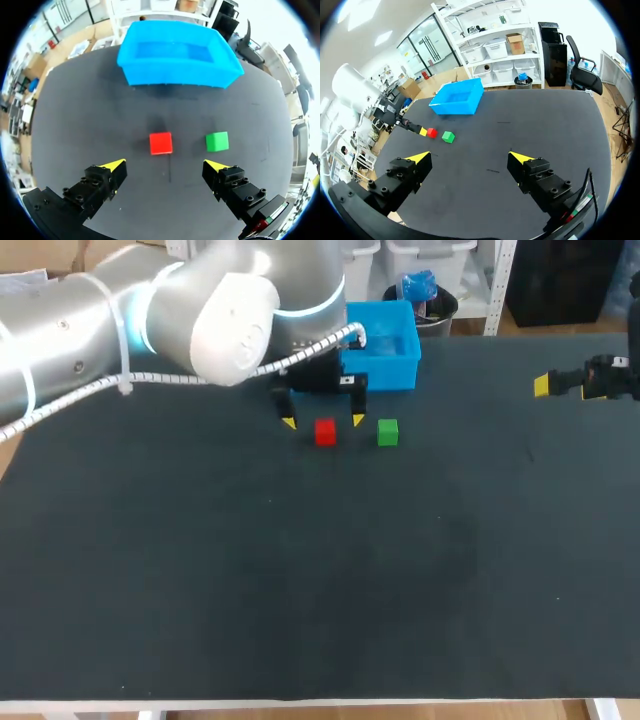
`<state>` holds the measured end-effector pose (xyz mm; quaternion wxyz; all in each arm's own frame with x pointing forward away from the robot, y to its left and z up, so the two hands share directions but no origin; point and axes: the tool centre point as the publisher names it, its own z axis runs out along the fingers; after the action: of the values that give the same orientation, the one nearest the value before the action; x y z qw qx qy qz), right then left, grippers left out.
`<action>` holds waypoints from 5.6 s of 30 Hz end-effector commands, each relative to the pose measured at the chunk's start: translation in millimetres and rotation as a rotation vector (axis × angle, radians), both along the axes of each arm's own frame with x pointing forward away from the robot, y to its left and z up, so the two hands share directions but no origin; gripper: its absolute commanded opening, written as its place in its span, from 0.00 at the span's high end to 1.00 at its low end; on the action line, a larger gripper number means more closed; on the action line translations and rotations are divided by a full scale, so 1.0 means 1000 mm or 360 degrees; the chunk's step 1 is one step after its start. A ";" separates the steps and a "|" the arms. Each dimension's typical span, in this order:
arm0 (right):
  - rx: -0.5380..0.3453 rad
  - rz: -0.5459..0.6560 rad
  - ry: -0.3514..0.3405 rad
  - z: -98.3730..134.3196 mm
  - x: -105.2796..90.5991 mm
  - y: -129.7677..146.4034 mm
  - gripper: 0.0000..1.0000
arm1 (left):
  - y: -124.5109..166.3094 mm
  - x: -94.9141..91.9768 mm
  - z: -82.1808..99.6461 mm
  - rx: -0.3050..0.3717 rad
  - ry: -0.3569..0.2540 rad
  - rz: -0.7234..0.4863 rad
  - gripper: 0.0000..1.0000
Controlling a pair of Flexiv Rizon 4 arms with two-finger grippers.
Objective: Use the left arm to pick the red cube and place it into the blue plastic box first, then use the right arm to grasp the green cube and put it into the same blue plastic box after the first action is fully finished.
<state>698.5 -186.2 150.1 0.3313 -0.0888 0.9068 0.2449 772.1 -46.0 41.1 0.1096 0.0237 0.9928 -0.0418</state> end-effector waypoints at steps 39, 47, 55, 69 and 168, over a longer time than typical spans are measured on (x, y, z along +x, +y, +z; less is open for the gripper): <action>-0.0004 -0.0002 0.0001 0.000 0.001 0.001 0.00 | 0.002 0.037 -0.046 0.0010 0.0087 0.0029 0.00; -0.0004 -0.0002 0.0001 0.000 0.001 0.001 0.00 | 0.002 0.043 -0.049 0.0022 0.0099 0.0022 0.00; -0.0004 -0.0002 0.0001 0.000 0.001 0.001 0.00 | 0.002 0.044 -0.052 0.0027 0.0109 0.0027 0.02; -0.0004 -0.0002 0.0001 0.000 0.001 0.001 0.00 | -0.002 0.041 -0.055 0.0032 0.0106 0.0047 1.00; -0.0004 -0.0002 0.0001 0.000 0.001 0.001 0.00 | -0.017 0.201 0.069 -0.0229 -0.0614 -0.0551 1.00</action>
<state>698.5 -186.2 150.1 0.3313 -0.0888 0.9068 0.2449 942.5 -51.9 113.5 0.3017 0.1872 0.9267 -0.1235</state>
